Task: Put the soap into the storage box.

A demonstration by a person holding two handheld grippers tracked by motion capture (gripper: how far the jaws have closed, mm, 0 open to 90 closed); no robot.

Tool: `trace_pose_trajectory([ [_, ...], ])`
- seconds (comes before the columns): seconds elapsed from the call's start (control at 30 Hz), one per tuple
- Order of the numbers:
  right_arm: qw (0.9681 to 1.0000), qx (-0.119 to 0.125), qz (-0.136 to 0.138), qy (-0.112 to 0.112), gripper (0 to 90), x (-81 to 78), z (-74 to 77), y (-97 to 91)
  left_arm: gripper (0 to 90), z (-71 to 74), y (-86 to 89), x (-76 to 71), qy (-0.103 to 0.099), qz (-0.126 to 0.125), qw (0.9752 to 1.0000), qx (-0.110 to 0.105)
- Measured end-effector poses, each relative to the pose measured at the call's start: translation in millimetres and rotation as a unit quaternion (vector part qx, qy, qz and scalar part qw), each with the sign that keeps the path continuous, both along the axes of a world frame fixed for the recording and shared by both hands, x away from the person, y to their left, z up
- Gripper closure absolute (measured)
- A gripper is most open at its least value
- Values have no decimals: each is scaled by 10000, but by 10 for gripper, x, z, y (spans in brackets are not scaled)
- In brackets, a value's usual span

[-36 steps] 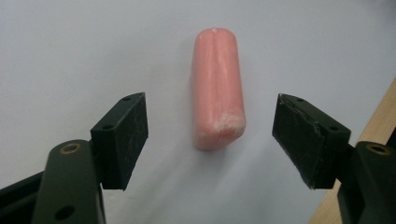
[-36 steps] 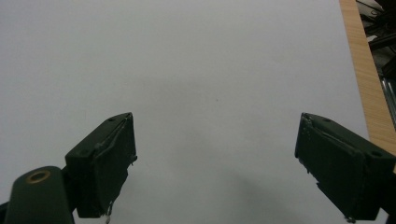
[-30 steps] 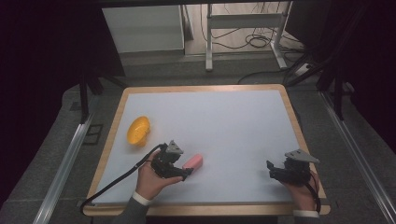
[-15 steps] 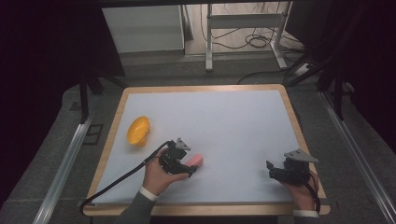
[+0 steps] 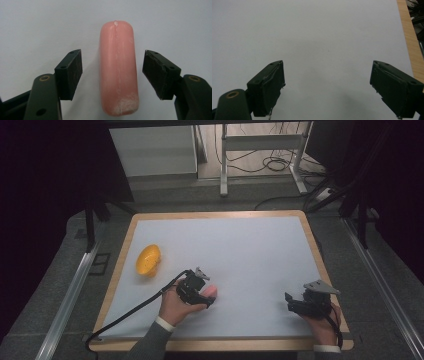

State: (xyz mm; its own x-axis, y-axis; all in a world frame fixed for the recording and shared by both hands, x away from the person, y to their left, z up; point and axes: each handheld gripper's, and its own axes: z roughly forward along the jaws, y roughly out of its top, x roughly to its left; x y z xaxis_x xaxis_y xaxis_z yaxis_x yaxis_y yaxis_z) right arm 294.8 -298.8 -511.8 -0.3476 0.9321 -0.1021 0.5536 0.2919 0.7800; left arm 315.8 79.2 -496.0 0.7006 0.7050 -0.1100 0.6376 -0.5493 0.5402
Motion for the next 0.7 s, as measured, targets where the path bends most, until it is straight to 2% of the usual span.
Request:
trace_pose_trajectory([
  [0.1, 10000, -9, 1, 24, 121, 5, -14, -1, 349, -31, -8, 24, 55, 13, 10000, 42],
  [0.23, 10000, -8, 4, 31, 121, 8, -19, 0, 386, -77, -21, 55, 30, 10, 10000, 78],
  [0.37, 10000, -11, -13, 27, 121, 8, -19, -10, 483, -120, -40, 61, 86, -69, 9999, 57],
  [0.47, 10000, 6, -25, 13, 121, 6, -12, -12, 584, -119, -47, 49, 38, -82, 10000, 41],
  [0.7, 10000, 6, -26, 7, 121, 4, -8, -6, 601, -113, -31, 59, 57, -99, 9999, 55],
])
